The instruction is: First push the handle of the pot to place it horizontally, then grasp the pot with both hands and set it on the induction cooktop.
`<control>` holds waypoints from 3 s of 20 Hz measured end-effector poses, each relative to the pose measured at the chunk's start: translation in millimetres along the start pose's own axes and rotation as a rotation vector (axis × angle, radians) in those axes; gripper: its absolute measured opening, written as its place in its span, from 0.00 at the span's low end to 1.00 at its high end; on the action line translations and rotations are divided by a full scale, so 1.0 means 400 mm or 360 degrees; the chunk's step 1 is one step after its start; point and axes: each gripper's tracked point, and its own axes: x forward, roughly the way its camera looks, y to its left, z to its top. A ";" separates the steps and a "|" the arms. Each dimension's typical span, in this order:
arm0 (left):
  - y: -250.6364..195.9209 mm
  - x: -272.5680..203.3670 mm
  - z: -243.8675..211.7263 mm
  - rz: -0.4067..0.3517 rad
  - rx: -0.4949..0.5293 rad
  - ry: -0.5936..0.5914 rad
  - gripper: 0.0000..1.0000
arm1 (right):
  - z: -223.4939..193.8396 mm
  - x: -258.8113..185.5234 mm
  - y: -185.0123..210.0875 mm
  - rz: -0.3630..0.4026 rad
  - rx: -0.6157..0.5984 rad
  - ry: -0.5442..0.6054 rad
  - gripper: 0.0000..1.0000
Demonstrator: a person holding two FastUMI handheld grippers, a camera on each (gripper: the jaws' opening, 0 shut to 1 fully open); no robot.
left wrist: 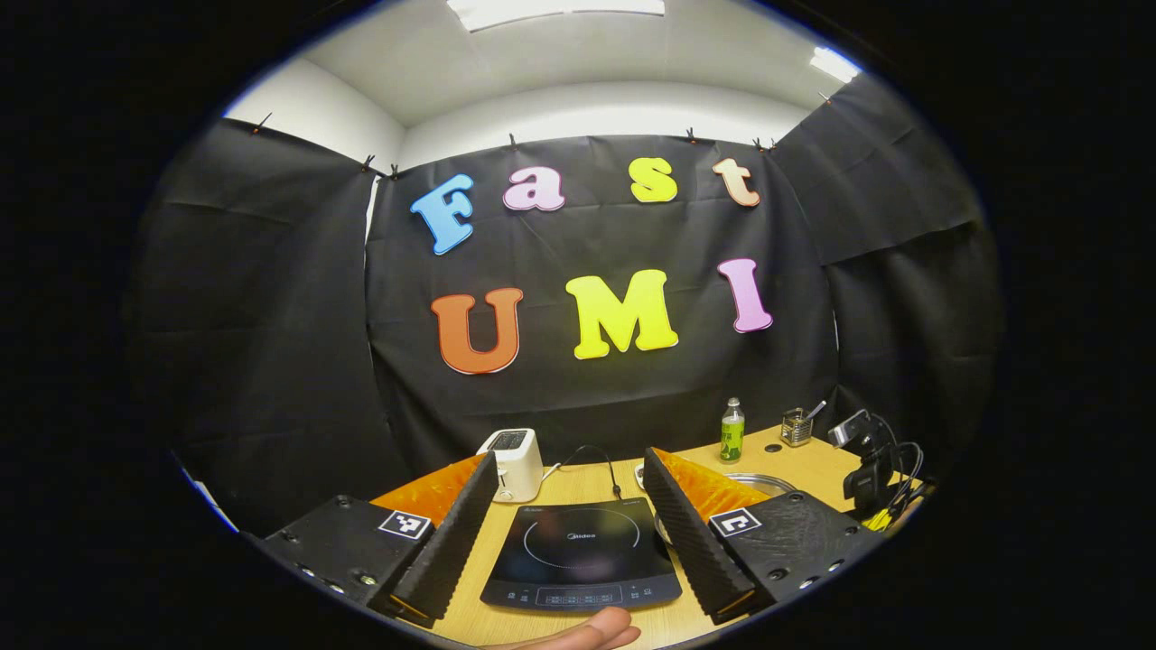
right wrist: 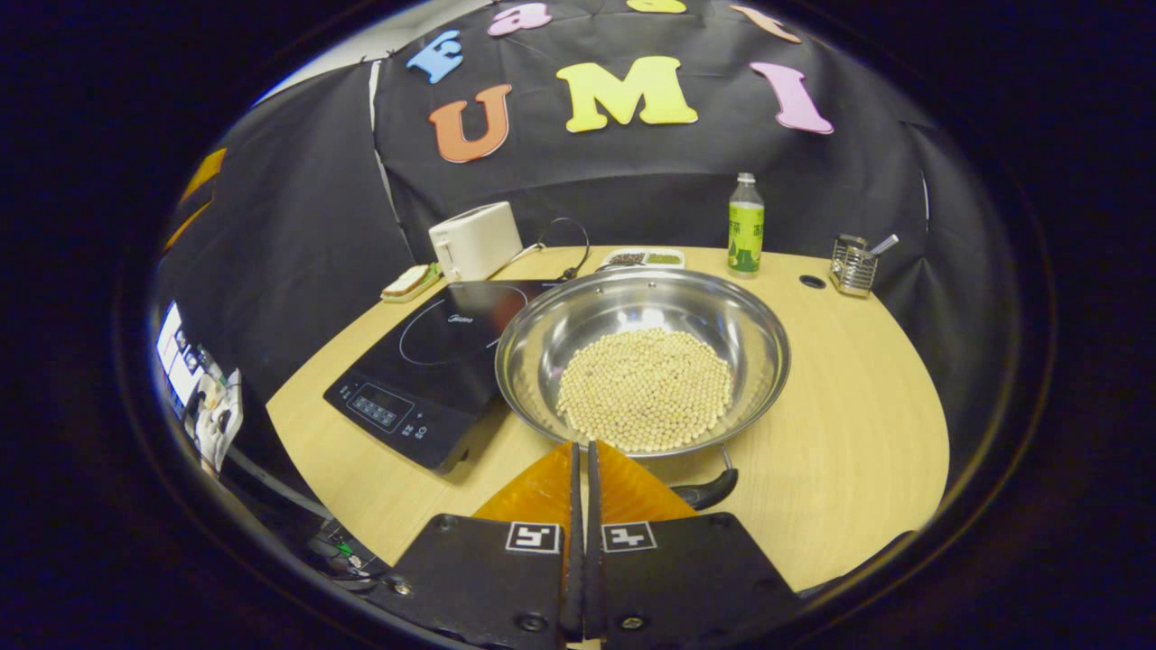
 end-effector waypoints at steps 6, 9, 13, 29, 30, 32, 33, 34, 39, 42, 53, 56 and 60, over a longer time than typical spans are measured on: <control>-0.009 0.003 -0.007 -0.0014 -0.0024 -0.0013 0.96 | -0.003 0.008 -0.020 -0.0020 0.0025 -0.0018 0.04; -0.018 -0.003 -0.019 -0.0060 -0.0081 -0.0014 0.96 | -0.004 -0.001 -0.050 -0.0078 -0.0006 -0.0017 0.02; -0.013 -0.006 -0.016 -0.0053 -0.0083 -0.0024 0.96 | -0.005 -0.007 -0.070 -0.0075 0.0021 -0.0005 0.05; -0.029 0.023 -0.029 -0.0090 -0.0096 -0.0016 0.96 | 0.023 -0.019 -0.200 -0.0161 -0.0014 0.0026 0.05; -0.028 0.031 -0.029 -0.0087 -0.0099 -0.0015 0.96 | 0.026 -0.019 -0.214 -0.0162 -0.0015 0.0028 0.05; -0.030 0.048 -0.030 -0.0084 -0.0110 -0.0015 0.96 | 0.034 -0.019 -0.244 -0.0178 -0.0031 0.0028 0.05; -0.032 0.056 -0.031 -0.0083 -0.0112 -0.0013 0.96 | 0.040 -0.018 -0.258 -0.0186 -0.0042 0.0025 0.05; -0.035 0.066 -0.034 -0.0088 -0.0103 -0.0010 0.96 | 0.044 -0.016 -0.267 -0.0186 -0.0058 0.0023 0.05; -0.013 0.132 -0.022 -0.0032 -0.0118 -0.0005 0.96 | 0.059 -0.010 -0.311 -0.0151 -0.0125 0.0049 0.05; -0.018 0.167 -0.016 -0.0031 -0.0128 -0.0009 0.96 | 0.067 -0.008 -0.331 -0.0111 -0.0083 0.0088 0.05; -0.028 0.305 -0.035 0.0010 -0.0165 0.0004 0.96 | 0.146 0.046 -0.456 -0.0223 -0.0113 0.0062 0.05; -0.029 0.327 -0.041 0.0005 -0.0161 0.0012 0.96 | 0.166 0.065 -0.481 -0.0255 -0.0089 0.0063 0.05; -0.041 0.350 -0.070 -0.0023 -0.0173 0.0063 0.96 | 0.190 0.088 -0.507 -0.0290 -0.0093 0.0059 0.05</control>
